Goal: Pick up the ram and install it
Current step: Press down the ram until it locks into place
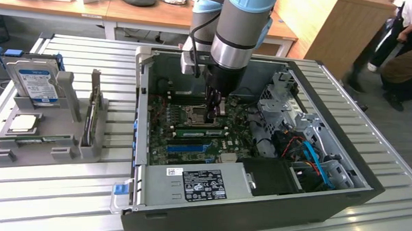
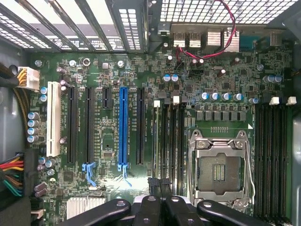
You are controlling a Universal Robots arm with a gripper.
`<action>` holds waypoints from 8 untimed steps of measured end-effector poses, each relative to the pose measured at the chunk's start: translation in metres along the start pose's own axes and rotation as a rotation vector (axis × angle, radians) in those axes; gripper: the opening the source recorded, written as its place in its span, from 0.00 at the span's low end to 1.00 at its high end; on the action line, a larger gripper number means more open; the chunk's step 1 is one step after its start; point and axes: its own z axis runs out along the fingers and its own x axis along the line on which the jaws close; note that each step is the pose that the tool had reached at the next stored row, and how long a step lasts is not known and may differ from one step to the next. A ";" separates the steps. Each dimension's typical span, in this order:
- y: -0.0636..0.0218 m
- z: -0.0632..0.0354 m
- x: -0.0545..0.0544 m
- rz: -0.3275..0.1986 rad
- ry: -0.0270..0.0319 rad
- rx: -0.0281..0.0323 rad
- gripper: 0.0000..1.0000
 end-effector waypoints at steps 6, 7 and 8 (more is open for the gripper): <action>0.0000 0.0000 0.000 0.000 0.0000 0.0000 0.11; 0.0000 0.0000 0.000 0.000 0.0000 0.0000 0.11; 0.0000 0.0000 0.000 0.000 0.0000 0.0001 0.11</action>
